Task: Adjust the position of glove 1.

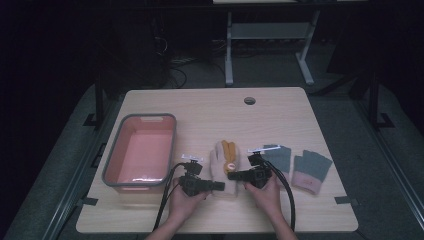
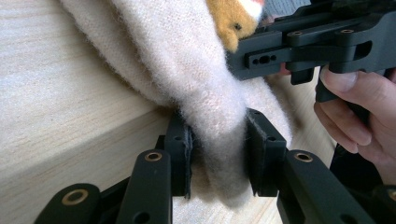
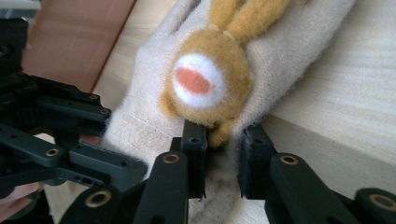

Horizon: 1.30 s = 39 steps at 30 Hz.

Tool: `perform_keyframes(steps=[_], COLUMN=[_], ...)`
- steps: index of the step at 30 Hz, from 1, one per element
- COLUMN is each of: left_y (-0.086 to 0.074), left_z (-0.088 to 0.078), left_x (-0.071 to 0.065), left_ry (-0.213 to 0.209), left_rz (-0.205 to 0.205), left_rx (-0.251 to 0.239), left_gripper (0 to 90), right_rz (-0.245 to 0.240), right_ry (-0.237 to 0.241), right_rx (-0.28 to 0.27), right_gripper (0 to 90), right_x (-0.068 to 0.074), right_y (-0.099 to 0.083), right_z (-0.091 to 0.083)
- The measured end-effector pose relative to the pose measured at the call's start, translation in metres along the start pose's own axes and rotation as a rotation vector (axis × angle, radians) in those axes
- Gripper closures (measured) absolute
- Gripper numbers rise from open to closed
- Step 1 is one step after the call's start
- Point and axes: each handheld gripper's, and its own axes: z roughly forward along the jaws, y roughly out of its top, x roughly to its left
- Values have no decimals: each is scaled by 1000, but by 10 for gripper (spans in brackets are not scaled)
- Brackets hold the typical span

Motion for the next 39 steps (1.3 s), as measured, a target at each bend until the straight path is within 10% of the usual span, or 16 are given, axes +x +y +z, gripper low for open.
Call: perform_keyframes(steps=[39], left_y=[9], left_z=[-20], left_x=[-9], left_ry=[-95], left_rz=[33], left_rx=[-21], left_gripper=[690], right_rz=[-13], right_ry=[90], right_rx=[-50], right_gripper=[823], right_x=[13], right_y=[6], right_z=[-28])
